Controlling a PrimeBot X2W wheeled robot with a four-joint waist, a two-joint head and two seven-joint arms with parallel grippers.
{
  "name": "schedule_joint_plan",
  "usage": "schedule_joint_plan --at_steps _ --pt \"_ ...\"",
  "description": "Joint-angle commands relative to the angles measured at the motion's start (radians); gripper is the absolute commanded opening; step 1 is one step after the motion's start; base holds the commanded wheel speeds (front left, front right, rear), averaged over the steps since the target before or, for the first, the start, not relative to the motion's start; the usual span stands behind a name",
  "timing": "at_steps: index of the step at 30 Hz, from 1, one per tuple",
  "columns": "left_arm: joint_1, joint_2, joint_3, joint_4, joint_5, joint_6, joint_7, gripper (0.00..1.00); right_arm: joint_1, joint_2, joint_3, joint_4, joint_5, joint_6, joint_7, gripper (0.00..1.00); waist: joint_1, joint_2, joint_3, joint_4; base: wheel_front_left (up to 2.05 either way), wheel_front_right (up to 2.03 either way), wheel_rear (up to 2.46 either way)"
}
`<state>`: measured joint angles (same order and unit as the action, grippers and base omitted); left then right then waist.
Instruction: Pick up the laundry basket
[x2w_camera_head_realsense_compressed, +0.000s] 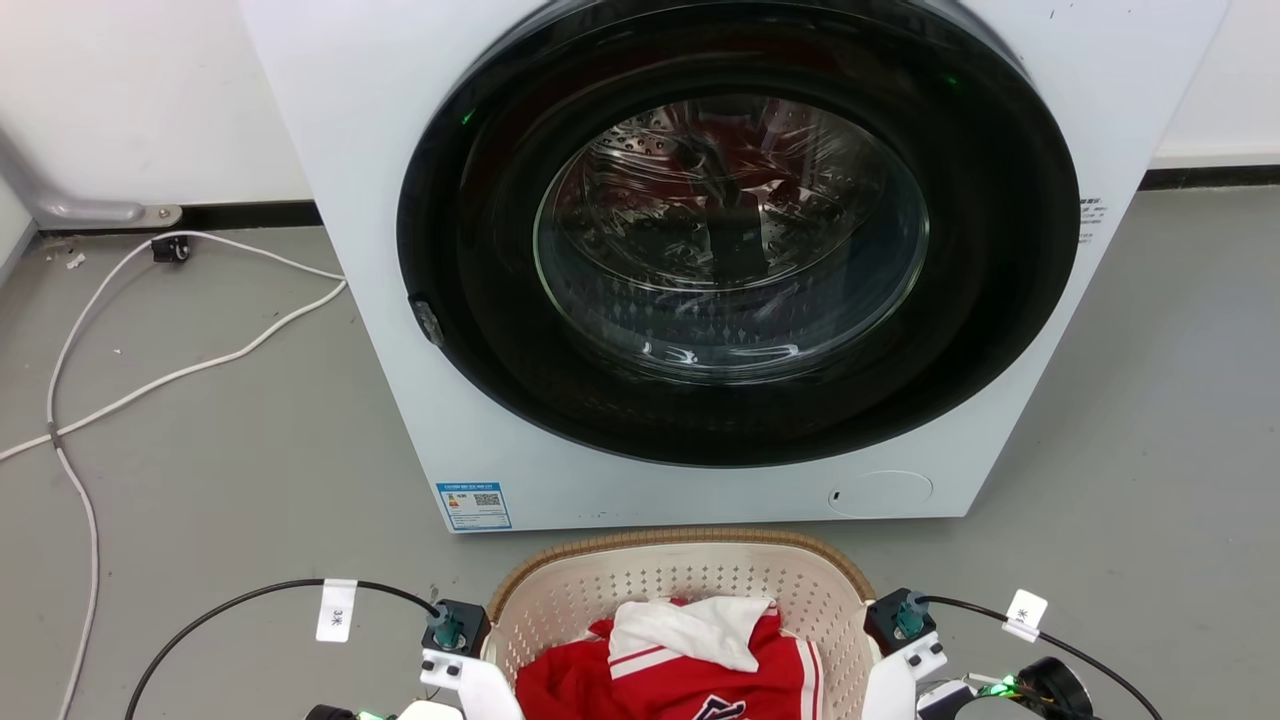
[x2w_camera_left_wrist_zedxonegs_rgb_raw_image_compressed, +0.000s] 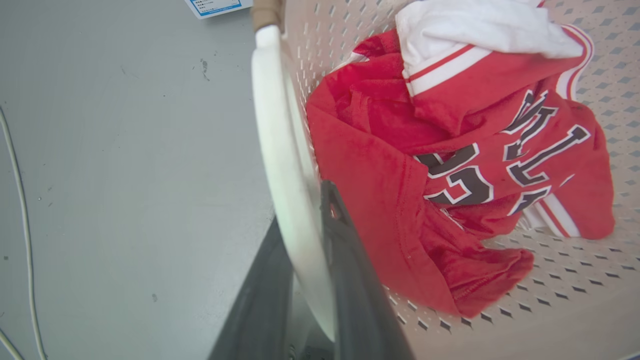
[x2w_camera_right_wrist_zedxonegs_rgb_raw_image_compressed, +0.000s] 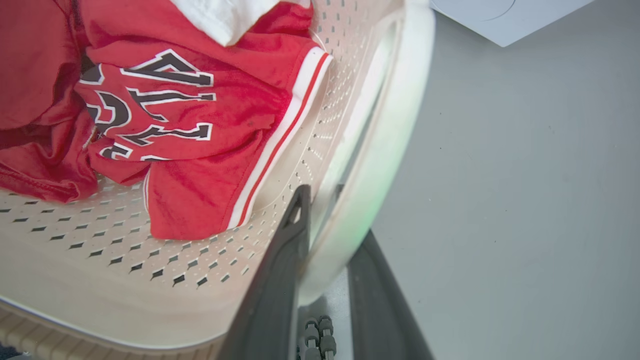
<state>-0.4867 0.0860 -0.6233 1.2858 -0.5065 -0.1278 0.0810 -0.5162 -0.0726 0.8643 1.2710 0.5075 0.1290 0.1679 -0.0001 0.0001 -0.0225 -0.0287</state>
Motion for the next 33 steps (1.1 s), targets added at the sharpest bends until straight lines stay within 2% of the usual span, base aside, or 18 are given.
schedule_joint_plan --at_steps 1,33 --pt "0.003 -0.002 -0.007 -0.008 -0.004 -0.003 -0.003 0.0 0.008 0.004 0.009 -0.008 0.002 0.003 -0.001 0.0 0.0001 -0.0001 0.0 0.0 0.0 0.0 0.0" --pt "-0.019 0.019 -0.105 -0.01 -0.111 -0.003 0.006 0.0 -0.02 -0.016 0.155 -0.008 0.159 0.003 0.014 0.0 0.0001 -0.0001 0.013 -0.003 0.0 0.0 0.0"
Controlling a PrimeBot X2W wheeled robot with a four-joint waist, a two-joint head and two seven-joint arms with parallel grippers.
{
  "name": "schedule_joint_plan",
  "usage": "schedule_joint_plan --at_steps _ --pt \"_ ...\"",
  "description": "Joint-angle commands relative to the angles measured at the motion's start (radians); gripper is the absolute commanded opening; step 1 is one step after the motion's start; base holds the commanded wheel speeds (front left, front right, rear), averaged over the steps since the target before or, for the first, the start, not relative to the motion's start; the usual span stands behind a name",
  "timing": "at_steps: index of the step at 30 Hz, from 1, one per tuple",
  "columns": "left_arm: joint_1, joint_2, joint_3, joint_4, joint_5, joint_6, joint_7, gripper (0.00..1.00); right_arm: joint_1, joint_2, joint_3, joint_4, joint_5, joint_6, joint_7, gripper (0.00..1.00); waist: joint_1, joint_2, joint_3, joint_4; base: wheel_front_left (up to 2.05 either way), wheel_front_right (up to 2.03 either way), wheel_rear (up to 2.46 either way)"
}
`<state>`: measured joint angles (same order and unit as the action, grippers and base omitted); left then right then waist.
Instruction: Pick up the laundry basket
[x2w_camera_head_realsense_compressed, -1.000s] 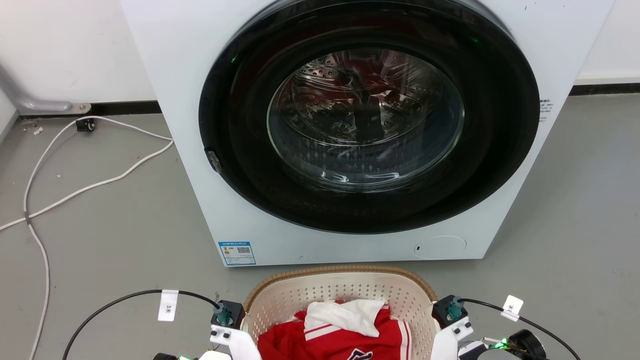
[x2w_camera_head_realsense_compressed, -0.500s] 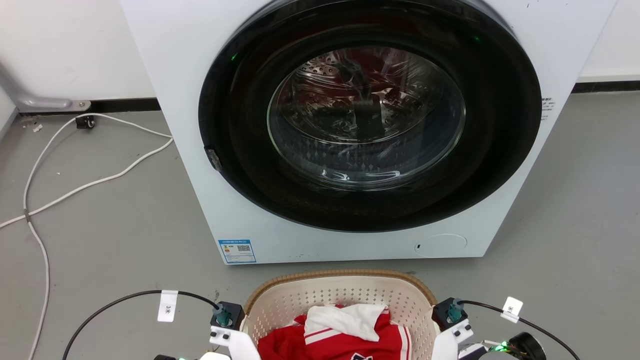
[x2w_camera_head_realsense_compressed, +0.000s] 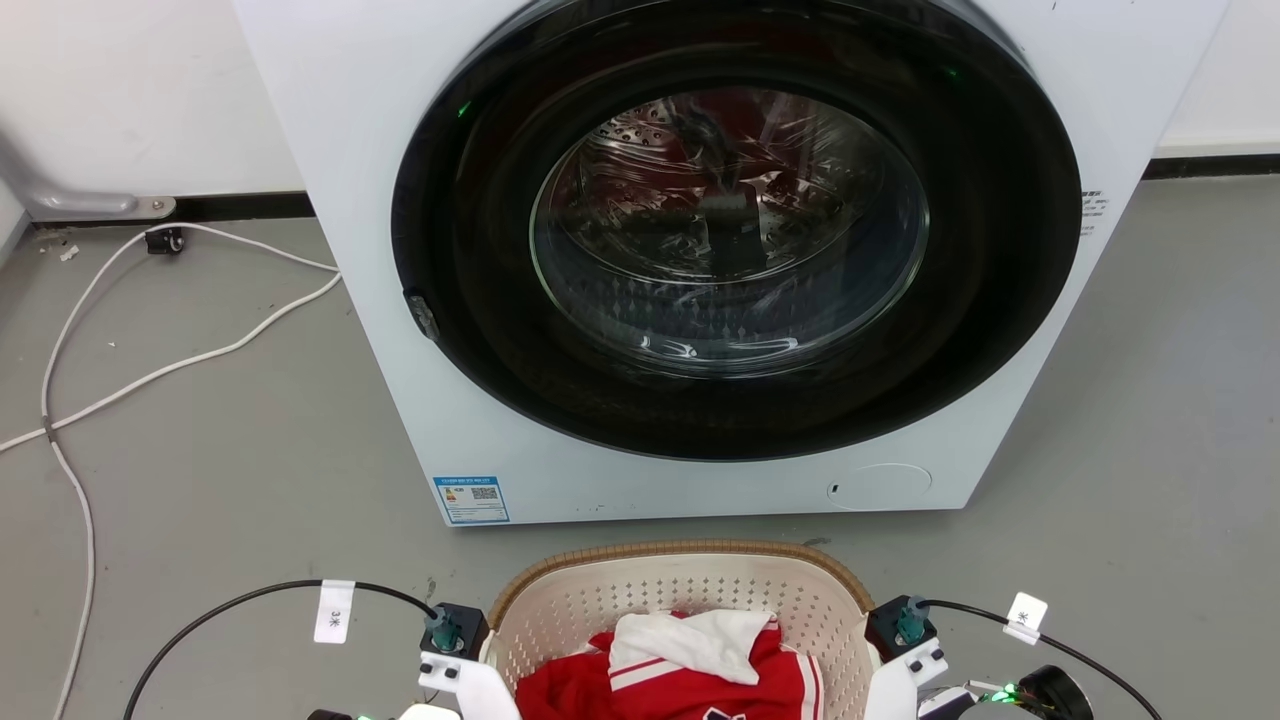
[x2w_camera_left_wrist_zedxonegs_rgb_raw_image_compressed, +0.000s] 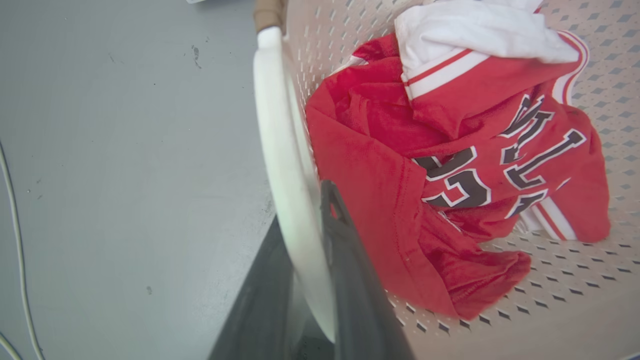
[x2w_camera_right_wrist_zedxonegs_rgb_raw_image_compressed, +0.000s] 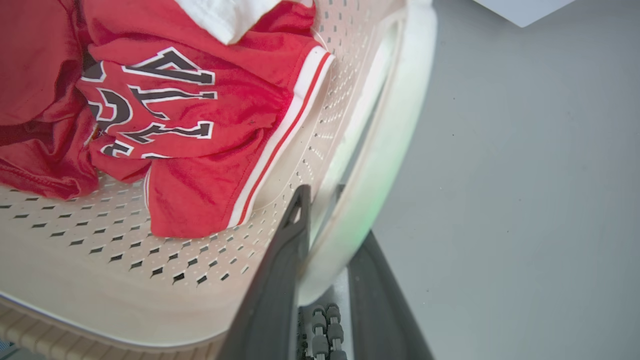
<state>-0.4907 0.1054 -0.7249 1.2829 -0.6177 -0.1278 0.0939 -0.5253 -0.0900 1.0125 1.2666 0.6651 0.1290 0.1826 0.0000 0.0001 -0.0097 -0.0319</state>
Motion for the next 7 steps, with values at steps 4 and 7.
schedule_joint_plan --at_steps 4,7 --pt "-0.017 0.0 -0.01 -0.006 -0.008 -0.003 -0.008 0.0 -0.012 -0.001 0.017 -0.003 0.011 0.003 -0.001 0.0 0.0 -0.0001 0.002 0.0 0.0 0.0 0.0" --pt "-0.02 0.002 -0.02 -0.005 -0.019 -0.003 -0.009 0.0 -0.016 -0.002 0.03 -0.001 0.025 0.003 0.0 0.0 0.0 -0.0001 0.004 -0.001 0.0 0.0 0.0"
